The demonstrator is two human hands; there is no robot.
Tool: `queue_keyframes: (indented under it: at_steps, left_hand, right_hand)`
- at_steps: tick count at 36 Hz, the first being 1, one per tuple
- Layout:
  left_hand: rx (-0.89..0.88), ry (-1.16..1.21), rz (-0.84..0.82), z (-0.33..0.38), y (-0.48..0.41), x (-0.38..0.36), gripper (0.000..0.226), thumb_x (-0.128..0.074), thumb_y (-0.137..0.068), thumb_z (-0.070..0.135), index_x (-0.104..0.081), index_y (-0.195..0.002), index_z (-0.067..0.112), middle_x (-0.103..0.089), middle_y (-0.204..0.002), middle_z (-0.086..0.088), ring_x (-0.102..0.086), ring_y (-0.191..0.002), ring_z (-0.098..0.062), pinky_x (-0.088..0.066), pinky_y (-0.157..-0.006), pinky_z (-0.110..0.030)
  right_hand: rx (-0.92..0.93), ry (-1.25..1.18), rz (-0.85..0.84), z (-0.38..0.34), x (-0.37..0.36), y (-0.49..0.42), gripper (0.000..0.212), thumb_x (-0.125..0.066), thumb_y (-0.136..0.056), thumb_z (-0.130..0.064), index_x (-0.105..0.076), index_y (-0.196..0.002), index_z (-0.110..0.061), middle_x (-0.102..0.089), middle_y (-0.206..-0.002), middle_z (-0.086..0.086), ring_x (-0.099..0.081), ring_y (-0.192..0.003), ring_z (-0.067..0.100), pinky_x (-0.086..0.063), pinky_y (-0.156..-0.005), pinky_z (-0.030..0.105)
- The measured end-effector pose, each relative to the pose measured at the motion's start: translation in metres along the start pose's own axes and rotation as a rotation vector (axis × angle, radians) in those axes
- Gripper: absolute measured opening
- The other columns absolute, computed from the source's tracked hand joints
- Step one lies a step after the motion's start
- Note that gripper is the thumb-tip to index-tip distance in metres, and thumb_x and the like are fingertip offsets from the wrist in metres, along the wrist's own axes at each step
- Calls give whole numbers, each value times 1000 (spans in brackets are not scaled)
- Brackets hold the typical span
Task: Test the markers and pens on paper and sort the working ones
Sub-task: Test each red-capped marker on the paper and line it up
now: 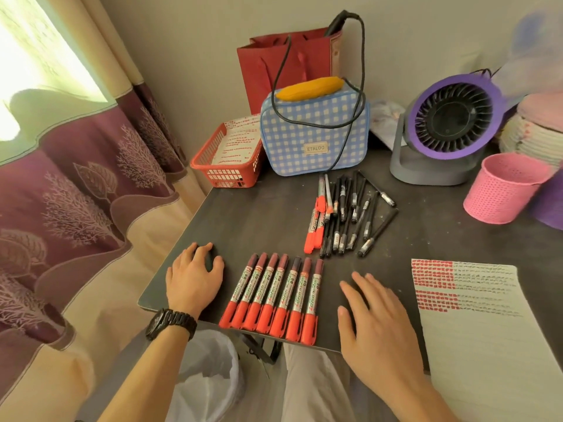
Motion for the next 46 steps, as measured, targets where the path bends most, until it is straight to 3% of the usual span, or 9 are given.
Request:
queue_keyframes:
  at_steps: [4, 9, 14, 21, 26, 36, 39, 42, 46]
  left_hand:
    - [-59, 138, -30, 36, -4, 9, 32, -48, -99, 44, -62, -123, 28, -61, -131, -5, -53, -122, -28, -46, -100, -47]
    - [-244, 209, -81, 118, 2, 12, 26, -52, -94, 49, -63, -114, 38, -67, -113, 14, -61, -109, -15, -51, -94, -41]
    - [-298, -79, -217, 183, 5, -4, 28, -49, -89, 58, -59, -103, 36, -60, -94, 11, -58, -88, -19, -43, -74, -33]
    - [-213, -291, -333, 196, -8, -21, 35, -55, -89, 49, -64, -109, 21, -66, -111, -7, -63, -100, -32, -45, -78, -36]
    - [-159, -293, -324, 180, -15, -13, 35, -54, -89, 48, -67, -101, 18, -68, -107, -11, -64, -97, -34, -51, -89, -42]
    - [-147, 191, -93, 133, 34, 11, 21, -48, -97, 51, -52, -94, 31, -72, -81, 7, -64, -84, -27, -49, -75, -44]
    - [-241, 427, -113, 148, 73, 11, 10, -51, -100, 44, -56, -94, 38, -71, -75, 17, -64, -69, -7, -46, -63, -35]
    - [-333, 688, -196, 168, 113, 6, 20, -52, -105, 31, -61, -89, 39, -69, -75, 7, -60, -61, -7, -51, -63, -25]
    - [-400, 918, -391, 199, 163, -5, 20, -50, -98, 35, -65, -86, 31, -63, -69, -3, -55, -61, -12, -48, -58, -21]
  right_hand:
    - [8, 45, 18, -1, -1, 1, 43, -57, -95, -32, -67, -133, -16, -61, -143, 7, -54, -136, 27, -43, -109, 46]
    - [7, 37, 8, 2, 0, 2, 43, -60, -93, -35, -68, -132, -18, -61, -143, 4, -53, -137, 24, -42, -111, 44]
    - [-8, 3, -24, 2, 0, 1, 45, -52, -93, -39, -68, -132, -22, -61, -143, 1, -53, -137, 22, -36, -112, 41]
    - [-21, -99, -118, 4, -4, 1, 52, -37, -102, -43, -51, -149, -25, -39, -161, -1, -29, -152, 19, -11, -121, 38]
    - [-24, -130, -38, 4, 4, 3, 46, -50, -98, -39, -62, -139, -22, -53, -151, 2, -43, -145, 22, -31, -119, 44]
    - [-44, -329, -68, 4, -1, 3, 48, -45, -99, -40, -53, -143, -23, -40, -160, 0, -23, -153, 18, -6, -126, 37]
    - [-141, -607, -78, 9, 12, 2, 46, -48, -98, -45, -55, -139, -28, -54, -146, -9, -38, -142, 8, -24, -123, 32]
    - [-376, -1115, -106, 22, 28, 7, 50, -55, -86, -59, -59, -131, -35, -66, -128, -17, -59, -117, -5, -46, -103, 20]
    - [-576, -1465, -16, 51, 51, 20, 50, -65, -82, -54, -60, -125, -29, -75, -111, -12, -73, -99, 9, -60, -83, 29]
Point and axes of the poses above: each hand's wrist, its own y-axis away from the middle knuckle, its own x-axis out of the back of the hand, z = x × y, the point moved 6 cm from there along -y, towards the middle knuckle
